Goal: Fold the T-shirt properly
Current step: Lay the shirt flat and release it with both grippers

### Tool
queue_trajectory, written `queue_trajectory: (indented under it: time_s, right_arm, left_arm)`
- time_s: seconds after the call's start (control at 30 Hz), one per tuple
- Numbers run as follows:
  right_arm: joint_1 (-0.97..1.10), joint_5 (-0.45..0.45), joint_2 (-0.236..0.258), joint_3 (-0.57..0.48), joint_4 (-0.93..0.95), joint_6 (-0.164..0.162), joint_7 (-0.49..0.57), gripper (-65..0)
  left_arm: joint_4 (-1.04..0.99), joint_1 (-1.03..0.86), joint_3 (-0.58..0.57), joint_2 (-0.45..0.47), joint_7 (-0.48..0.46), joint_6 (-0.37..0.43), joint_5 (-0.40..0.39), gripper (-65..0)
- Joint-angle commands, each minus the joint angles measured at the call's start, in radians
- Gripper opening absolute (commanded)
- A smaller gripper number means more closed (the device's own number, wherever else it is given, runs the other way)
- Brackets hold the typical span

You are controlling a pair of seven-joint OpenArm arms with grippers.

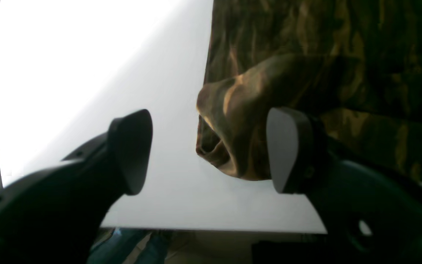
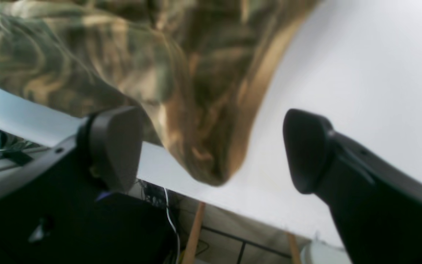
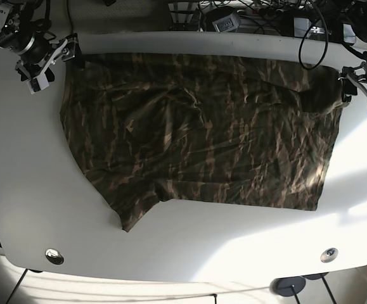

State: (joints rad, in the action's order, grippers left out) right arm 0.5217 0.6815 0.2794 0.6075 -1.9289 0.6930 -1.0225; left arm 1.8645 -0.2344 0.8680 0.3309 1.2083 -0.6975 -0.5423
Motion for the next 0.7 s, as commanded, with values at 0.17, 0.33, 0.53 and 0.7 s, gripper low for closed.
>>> queue_trajectory:
  time_s: [0.17, 0.33, 0.53, 0.7]
  right_arm:
    - [-0.082, 0.008, 0.024, -0.071, 0.032, 0.005, -0.022, -8.4]
    - [-0.099, 0.008, 0.017, -0.139, 0.064, 0.005, -0.025, -35.7]
    - [-0.081, 0.016, 0.016, -0.145, 0.133, 0.005, -0.025, -57.9]
    - [-0.056, 0.010, 0.019, -0.077, 0.139, 0.005, -0.025, -62.8]
  left_arm:
    - [-0.003, -0.001, -0.172, 0.018, -0.141, -0.001, 0.107, -20.0]
    - [-0.139, -0.003, -0.226, -0.005, -0.221, -0.001, 0.242, -33.6]
    - [-0.263, -0.003, -0.220, 0.033, -0.272, -0.001, 0.242, -38.6]
    - [-0.266, 0.003, -0.221, 0.061, -0.273, -0.001, 0.247, -40.0]
